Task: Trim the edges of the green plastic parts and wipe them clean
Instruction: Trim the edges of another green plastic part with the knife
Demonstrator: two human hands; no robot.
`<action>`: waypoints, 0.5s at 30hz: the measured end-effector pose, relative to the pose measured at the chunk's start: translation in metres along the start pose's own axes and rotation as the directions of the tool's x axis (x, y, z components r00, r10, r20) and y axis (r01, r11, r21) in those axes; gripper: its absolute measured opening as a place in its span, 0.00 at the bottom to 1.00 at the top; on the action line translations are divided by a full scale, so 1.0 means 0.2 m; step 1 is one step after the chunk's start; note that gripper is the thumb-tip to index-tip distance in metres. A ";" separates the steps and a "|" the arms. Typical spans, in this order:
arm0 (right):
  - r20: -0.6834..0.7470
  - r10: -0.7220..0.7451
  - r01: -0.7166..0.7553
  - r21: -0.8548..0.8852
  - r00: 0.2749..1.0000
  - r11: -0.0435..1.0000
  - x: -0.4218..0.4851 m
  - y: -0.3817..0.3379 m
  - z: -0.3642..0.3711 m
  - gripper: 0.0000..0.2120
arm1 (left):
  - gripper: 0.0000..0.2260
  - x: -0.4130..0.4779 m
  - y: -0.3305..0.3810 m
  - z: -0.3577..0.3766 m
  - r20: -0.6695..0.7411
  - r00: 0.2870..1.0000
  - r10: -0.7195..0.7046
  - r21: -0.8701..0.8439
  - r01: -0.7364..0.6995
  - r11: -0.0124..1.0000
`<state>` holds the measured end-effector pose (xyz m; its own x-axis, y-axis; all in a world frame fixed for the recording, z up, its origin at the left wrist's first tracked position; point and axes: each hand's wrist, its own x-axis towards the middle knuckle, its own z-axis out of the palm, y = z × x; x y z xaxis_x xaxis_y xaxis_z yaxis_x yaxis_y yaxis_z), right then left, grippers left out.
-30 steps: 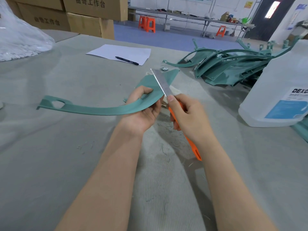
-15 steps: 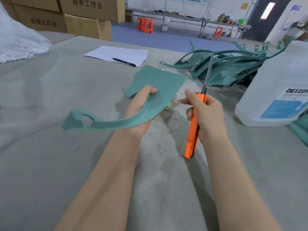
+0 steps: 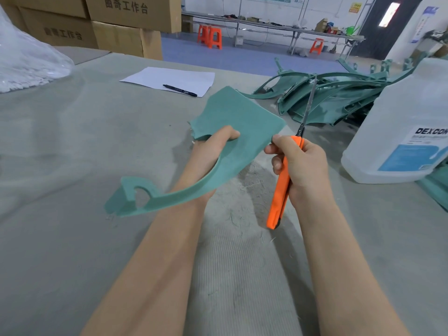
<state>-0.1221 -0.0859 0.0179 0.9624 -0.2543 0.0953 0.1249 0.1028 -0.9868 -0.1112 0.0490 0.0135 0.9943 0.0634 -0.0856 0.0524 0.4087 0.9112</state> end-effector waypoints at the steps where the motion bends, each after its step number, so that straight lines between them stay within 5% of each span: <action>1: -0.001 -0.001 0.001 0.004 1.000 1.000 0.00 0.00 0.00 0.12 | 0.04 0.00 0.00 0.00 0.006 1.000 -0.005 -0.025 0.005 1.000; 6: -0.013 -0.031 0.030 -0.055 0.999 0.998 0.00 0.01 0.00 0.13 | 0.05 -0.01 0.00 -0.01 0.046 0.999 -0.008 -0.144 0.015 0.990; 11: -0.029 -0.050 0.049 -0.058 0.998 0.997 0.01 0.01 -0.01 0.11 | 0.19 0.02 0.01 -0.05 0.101 0.994 -0.033 -0.304 0.063 0.950; 15: 0.024 -0.019 0.019 0.031 1.000 0.999 0.01 0.01 0.00 0.10 | 0.15 0.01 0.01 -0.04 0.082 0.997 -0.001 -0.226 0.020 0.974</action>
<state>-0.1208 -0.0862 0.0151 0.9653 -0.2335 0.1174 0.1502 0.1281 -0.9803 -0.1103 0.0560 0.0115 0.9985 -0.0119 -0.0534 0.0497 0.6052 0.7945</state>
